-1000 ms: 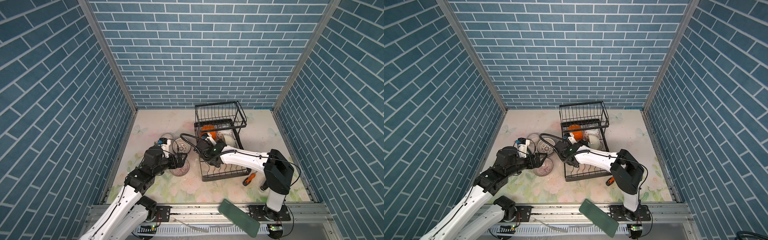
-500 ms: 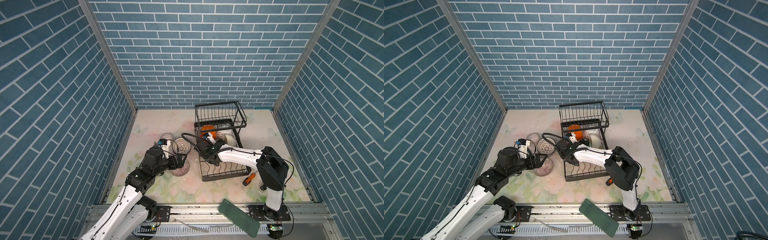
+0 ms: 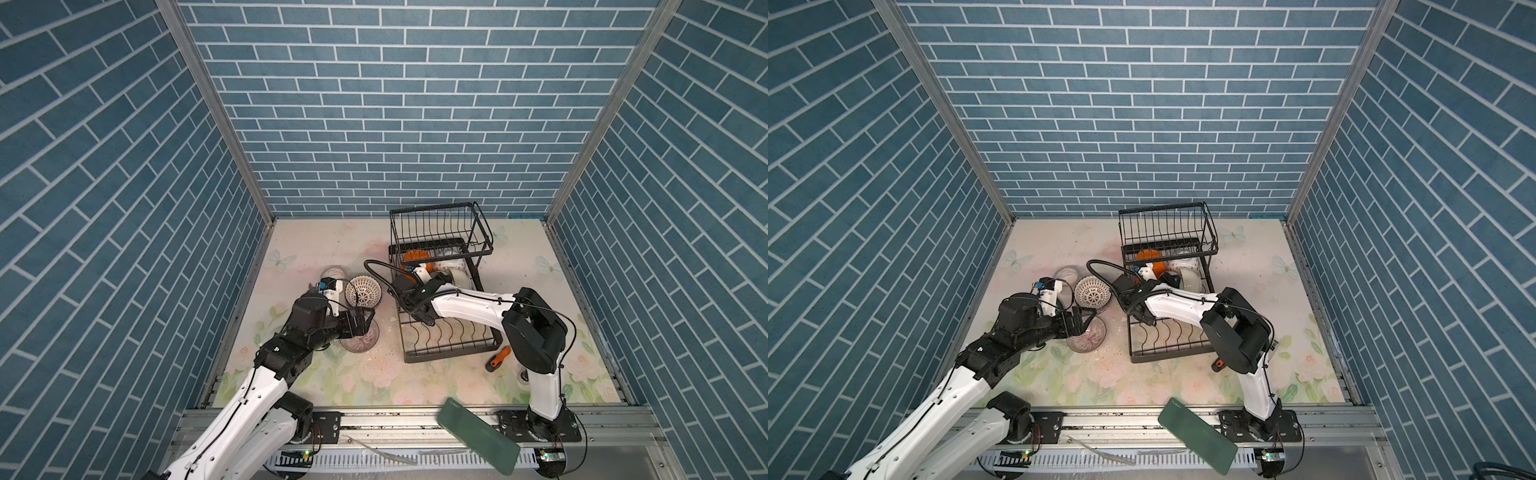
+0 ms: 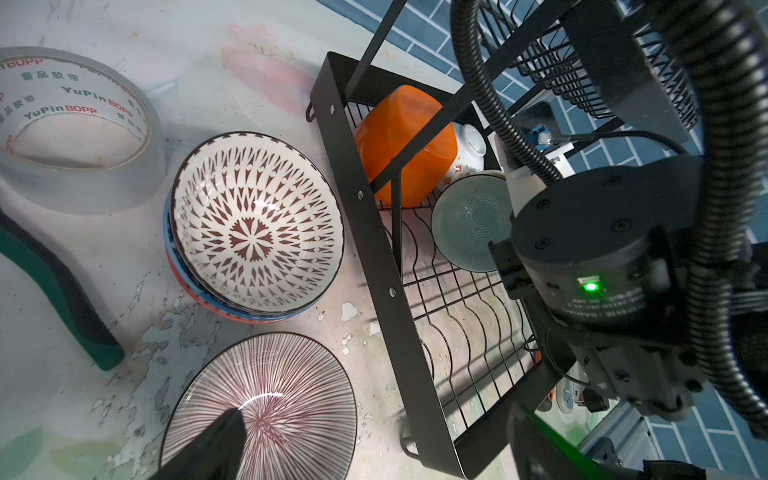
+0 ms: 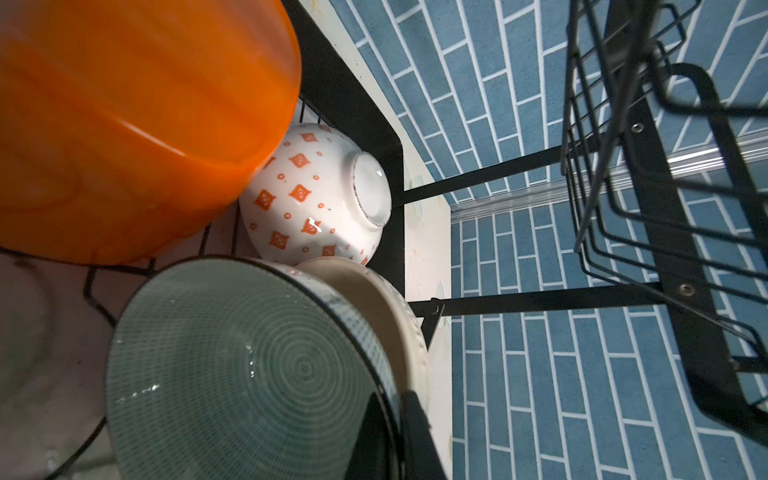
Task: Load the bowls into the dish rack
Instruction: 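Lower the green-striped bowl into the rack slots beside the white bowl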
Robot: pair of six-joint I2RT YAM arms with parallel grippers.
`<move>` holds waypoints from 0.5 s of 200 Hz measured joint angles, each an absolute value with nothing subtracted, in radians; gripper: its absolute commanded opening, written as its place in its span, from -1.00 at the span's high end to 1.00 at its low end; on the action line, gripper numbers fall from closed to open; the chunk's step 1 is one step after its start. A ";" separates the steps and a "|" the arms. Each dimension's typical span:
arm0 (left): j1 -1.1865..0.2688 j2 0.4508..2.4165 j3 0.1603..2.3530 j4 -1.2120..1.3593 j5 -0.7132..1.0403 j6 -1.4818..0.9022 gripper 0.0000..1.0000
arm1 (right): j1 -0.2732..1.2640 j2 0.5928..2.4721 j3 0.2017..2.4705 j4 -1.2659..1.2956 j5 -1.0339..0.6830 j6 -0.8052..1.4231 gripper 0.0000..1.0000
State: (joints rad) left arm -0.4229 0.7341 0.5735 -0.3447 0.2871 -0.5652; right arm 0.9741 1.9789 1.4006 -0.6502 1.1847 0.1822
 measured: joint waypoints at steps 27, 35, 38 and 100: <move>-0.422 0.734 0.574 -0.342 0.292 -0.565 -0.99 | 0.968 1.997 1.404 -0.640 1.205 0.177 1.00; -0.421 0.734 0.574 -0.341 0.293 -0.565 -0.99 | 0.967 2.005 1.409 -0.637 1.213 0.176 1.00; -0.421 0.734 0.574 -0.341 0.293 -0.565 -0.99 | 0.967 2.007 1.411 -0.636 1.215 0.176 1.00; -0.415 0.734 0.574 -0.341 0.295 -0.565 -0.99 | 0.971 2.027 1.426 -0.621 1.227 0.176 1.00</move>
